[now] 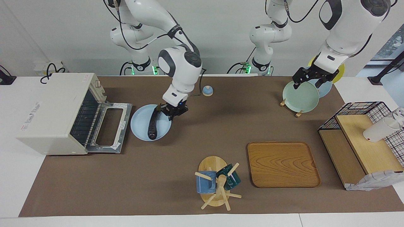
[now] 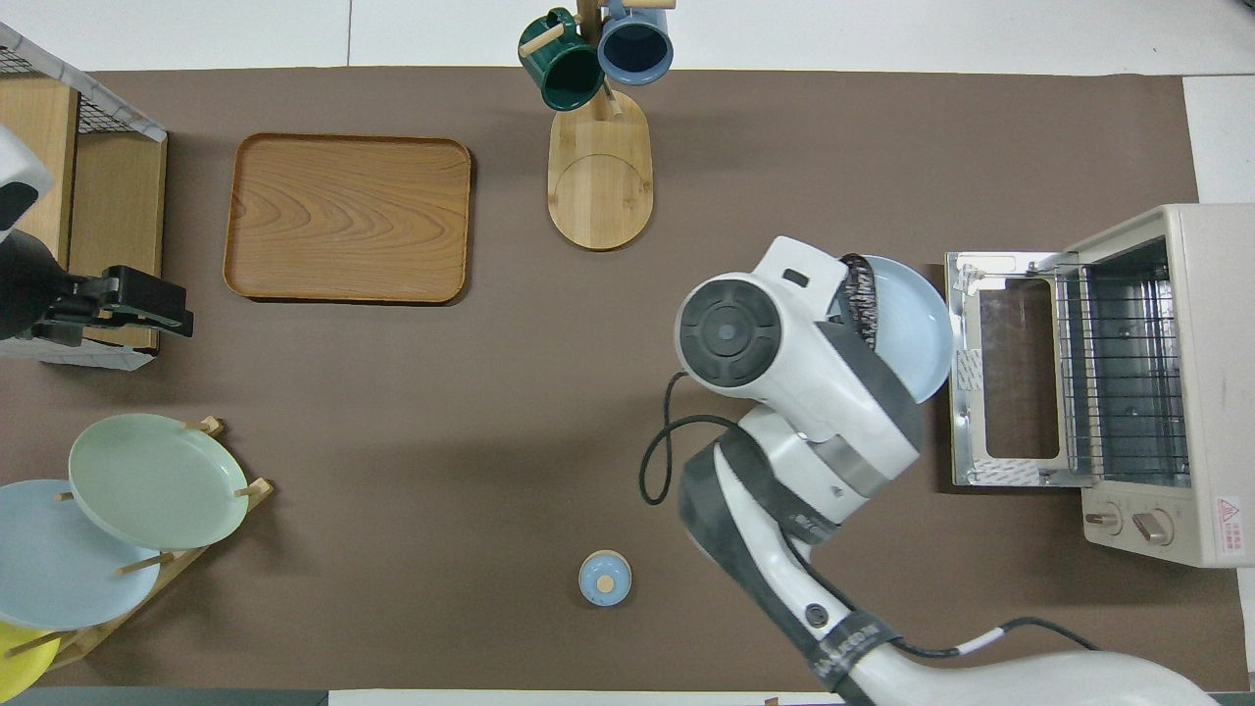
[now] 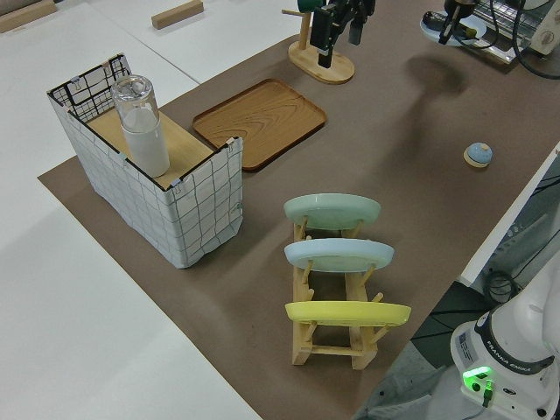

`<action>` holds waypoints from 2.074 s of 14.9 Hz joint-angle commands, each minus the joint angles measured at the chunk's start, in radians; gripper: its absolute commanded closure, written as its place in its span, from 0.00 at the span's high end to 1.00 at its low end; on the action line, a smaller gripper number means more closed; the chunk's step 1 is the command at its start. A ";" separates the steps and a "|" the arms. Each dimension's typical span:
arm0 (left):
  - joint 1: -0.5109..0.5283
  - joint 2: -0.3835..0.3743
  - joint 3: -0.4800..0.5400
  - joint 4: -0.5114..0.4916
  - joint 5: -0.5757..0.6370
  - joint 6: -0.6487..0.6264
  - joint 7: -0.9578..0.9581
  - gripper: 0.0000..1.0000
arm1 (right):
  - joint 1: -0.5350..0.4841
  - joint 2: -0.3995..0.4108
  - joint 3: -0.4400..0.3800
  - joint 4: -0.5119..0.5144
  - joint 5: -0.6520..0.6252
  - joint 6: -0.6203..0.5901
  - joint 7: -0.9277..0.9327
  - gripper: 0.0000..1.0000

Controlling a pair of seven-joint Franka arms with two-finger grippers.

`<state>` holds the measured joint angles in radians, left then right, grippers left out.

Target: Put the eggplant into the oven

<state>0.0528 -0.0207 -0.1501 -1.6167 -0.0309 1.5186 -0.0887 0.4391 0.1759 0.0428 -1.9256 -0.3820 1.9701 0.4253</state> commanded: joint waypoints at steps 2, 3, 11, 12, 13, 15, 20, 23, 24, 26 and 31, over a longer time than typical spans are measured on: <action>-0.024 0.018 0.026 0.044 -0.004 -0.046 0.014 1.00 | -0.110 -0.202 0.017 -0.240 -0.008 0.035 -0.066 0.00; -0.025 0.016 0.026 0.044 -0.004 -0.046 0.014 1.00 | -0.131 -0.217 0.016 -0.248 -0.006 0.032 -0.116 0.00; -0.021 -0.001 0.026 0.021 -0.004 -0.048 0.011 1.00 | -0.433 -0.239 0.016 -0.317 0.061 0.148 -0.472 0.00; -0.021 -0.001 0.026 0.021 -0.003 -0.044 0.011 1.00 | -0.466 -0.240 0.016 -0.329 0.061 0.170 -0.515 0.00; -0.022 -0.001 0.024 0.020 -0.003 -0.046 0.011 1.00 | -0.488 -0.240 0.016 -0.332 0.061 0.173 -0.548 0.00; -0.022 -0.002 0.024 0.021 -0.004 -0.043 0.009 1.00 | -0.531 -0.240 0.016 -0.332 0.064 0.174 -0.594 0.00; -0.013 -0.007 0.024 0.020 -0.004 -0.044 0.009 1.00 | -0.571 -0.245 0.014 -0.349 0.103 0.177 -0.619 0.00; -0.010 -0.007 0.024 0.020 -0.004 -0.044 0.009 1.00 | -0.569 -0.246 0.014 -0.360 0.143 0.177 -0.622 0.00; -0.010 -0.007 0.024 0.020 -0.004 -0.043 0.009 1.00 | -0.571 -0.246 0.014 -0.360 0.143 0.177 -0.623 0.02; -0.010 -0.007 0.024 0.020 -0.004 -0.044 0.009 1.00 | -0.571 -0.246 0.014 -0.359 0.143 0.179 -0.623 0.04; -0.010 -0.007 0.024 0.020 -0.004 -0.044 0.009 1.00 | -0.560 -0.230 0.017 -0.288 0.146 0.110 -0.648 0.17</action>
<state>0.0459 -0.0181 -0.1339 -1.6003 -0.0309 1.4928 -0.0878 -0.1098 -0.0488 0.0467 -2.2482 -0.2582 2.1252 -0.1810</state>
